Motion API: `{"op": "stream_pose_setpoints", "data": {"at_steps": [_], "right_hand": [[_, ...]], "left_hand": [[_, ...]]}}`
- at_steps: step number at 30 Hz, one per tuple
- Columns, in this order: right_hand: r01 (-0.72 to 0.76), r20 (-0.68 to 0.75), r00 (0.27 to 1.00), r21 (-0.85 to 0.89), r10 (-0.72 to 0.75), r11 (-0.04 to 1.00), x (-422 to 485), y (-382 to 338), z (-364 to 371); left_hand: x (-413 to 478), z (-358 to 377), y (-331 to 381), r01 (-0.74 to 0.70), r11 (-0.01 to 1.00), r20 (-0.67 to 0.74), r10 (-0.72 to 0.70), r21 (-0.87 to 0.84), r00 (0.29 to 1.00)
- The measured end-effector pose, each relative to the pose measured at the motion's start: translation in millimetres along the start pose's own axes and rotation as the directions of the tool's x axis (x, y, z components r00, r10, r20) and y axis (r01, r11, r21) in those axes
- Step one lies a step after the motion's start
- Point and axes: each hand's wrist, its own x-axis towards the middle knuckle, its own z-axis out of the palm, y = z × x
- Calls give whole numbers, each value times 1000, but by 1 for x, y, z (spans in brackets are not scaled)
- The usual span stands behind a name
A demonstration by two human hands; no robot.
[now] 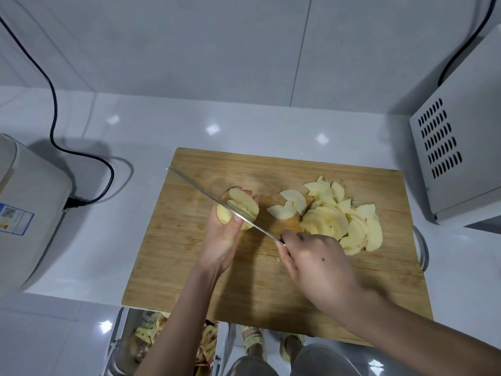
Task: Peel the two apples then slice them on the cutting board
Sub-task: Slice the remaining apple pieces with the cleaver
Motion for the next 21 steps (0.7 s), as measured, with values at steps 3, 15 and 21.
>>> {"op": "stream_pose_setpoints", "data": {"at_steps": [3, 15, 21], "right_hand": [[-4, 10, 1000, -10, 5, 1000, 1, -3, -2], [-41, 95, 995, 43, 36, 998, 6, -12, -13], [-56, 129, 990, 53, 49, 997, 7, -16, -18]], "left_hand": [[1, -2, 2, -22, 1000, 6, 22, 11, 1000], [-4, -8, 4, -36, 997, 53, 32, 69, 998], [-6, -3, 11, -81, 991, 19, 79, 106, 997]]}}
